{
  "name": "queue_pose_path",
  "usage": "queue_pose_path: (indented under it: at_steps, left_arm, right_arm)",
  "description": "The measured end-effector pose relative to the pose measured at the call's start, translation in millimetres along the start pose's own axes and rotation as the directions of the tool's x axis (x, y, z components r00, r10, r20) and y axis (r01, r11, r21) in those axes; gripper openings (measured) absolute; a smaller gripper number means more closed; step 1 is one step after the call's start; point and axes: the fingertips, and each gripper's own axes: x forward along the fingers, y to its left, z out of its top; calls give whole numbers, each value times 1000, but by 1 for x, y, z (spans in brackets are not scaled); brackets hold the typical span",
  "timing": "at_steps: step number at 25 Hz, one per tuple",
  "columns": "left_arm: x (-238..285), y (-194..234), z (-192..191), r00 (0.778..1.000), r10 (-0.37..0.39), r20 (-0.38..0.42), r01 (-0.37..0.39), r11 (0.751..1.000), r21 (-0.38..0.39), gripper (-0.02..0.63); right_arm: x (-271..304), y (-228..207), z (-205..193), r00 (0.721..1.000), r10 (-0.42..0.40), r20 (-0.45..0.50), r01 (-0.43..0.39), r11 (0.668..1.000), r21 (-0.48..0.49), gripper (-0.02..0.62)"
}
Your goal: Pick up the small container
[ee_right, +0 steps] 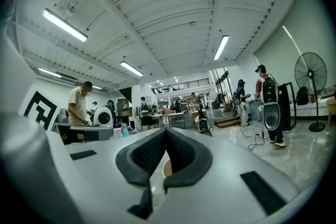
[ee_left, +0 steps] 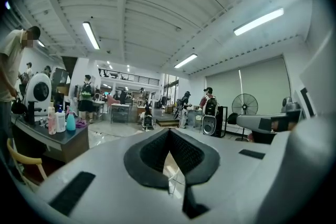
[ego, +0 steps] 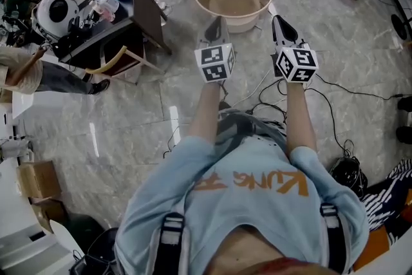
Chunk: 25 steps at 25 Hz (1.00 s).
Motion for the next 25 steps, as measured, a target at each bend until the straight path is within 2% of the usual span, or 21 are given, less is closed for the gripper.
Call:
queue_pose_path:
  at_steps: [5, 11, 14, 17, 20, 22, 25]
  left_arm:
    - [-3, 9, -2, 1000, 19, -16, -19, 1000, 16, 23]
    - [-10, 42, -11, 995, 90, -44, -89, 996, 20, 23]
    - [2, 54, -9, 995, 94, -42, -93, 995, 22, 23]
    - [24, 68, -13, 995, 75, -59, -74, 997, 14, 23]
    - [63, 72, -14, 997, 20, -72, -21, 1000, -11, 23]
    - [100, 62, -12, 998, -23, -67, 21, 1000, -23, 23]
    - [152, 45, -19, 993, -82, -89, 80, 997, -19, 23]
  right_arm:
    - [12, 10, -2, 999, 42, -2, -42, 999, 21, 12]
    - [32, 30, -15, 994, 108, -26, -107, 994, 28, 12]
    - [52, 31, -15, 993, 119, -26, -118, 992, 36, 12]
    - [74, 35, -20, 991, 125, -35, -124, 992, 34, 12]
    - [96, 31, -29, 988, 138, -73, -139, 990, -12, 12]
    - [113, 3, -32, 991, 96, -90, -97, 995, -12, 12]
    - [137, -52, -31, 997, -1, -79, 6, 998, 58, 12]
